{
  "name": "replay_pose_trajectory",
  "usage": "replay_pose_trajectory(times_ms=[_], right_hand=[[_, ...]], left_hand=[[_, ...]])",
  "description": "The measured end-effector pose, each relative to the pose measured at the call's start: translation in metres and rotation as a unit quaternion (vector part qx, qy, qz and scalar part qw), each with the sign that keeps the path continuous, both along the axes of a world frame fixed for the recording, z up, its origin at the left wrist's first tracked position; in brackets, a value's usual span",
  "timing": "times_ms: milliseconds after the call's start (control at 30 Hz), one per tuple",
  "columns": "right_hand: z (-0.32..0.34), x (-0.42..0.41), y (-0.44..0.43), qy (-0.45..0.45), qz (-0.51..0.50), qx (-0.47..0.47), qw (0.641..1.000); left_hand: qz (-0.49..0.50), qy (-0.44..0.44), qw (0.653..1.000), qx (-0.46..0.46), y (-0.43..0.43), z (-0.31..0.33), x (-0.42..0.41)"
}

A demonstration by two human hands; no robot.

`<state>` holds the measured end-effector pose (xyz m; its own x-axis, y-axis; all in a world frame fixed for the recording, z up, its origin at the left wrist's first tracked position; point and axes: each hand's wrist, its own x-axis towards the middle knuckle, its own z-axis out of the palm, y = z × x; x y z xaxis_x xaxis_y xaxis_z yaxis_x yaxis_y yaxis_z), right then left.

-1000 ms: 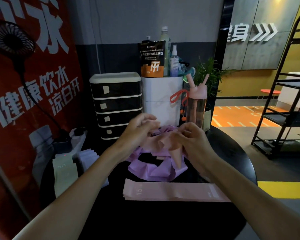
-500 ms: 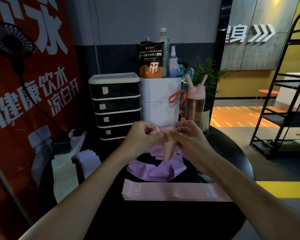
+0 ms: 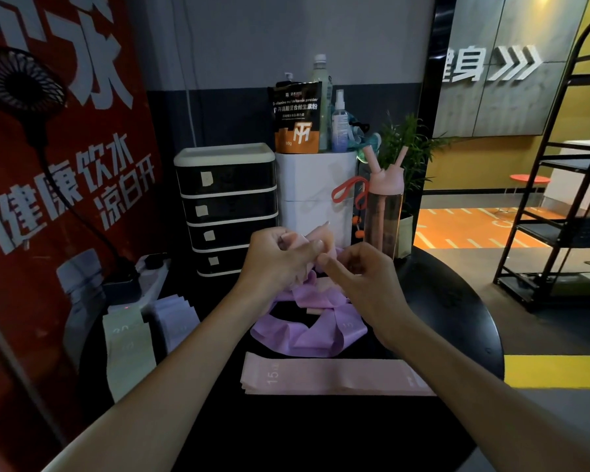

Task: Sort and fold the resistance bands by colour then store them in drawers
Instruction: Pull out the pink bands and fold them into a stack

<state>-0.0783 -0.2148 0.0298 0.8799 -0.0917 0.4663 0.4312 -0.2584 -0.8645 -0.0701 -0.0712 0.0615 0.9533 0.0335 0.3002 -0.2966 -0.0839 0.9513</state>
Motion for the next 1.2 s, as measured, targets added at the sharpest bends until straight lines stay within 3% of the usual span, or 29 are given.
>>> replay_pose_trajectory(times_ms=[267,533,733,933,1200], right_hand=[[-0.003,0.003,-0.007,-0.006,-0.029,0.016,0.999],[-0.004,0.002,-0.010,0.070,0.051,0.118,0.989],[-0.004,-0.001,-0.001,0.068,0.066,0.082,0.992],[-0.005,0.000,0.003,0.011,-0.045,0.059,0.997],[-0.002,-0.005,0.006,-0.017,-0.039,0.052,0.998]], left_hand=[[-0.003,0.009,1.000,-0.012,0.004,0.001,0.000],[0.016,0.027,0.999,-0.012,0.007,-0.004,0.002],[0.001,0.021,0.999,-0.028,-0.002,0.000,-0.007],[0.004,0.015,0.998,-0.058,-0.006,0.003,-0.010],[0.012,0.005,0.999,-0.038,-0.008,0.001,-0.010]])
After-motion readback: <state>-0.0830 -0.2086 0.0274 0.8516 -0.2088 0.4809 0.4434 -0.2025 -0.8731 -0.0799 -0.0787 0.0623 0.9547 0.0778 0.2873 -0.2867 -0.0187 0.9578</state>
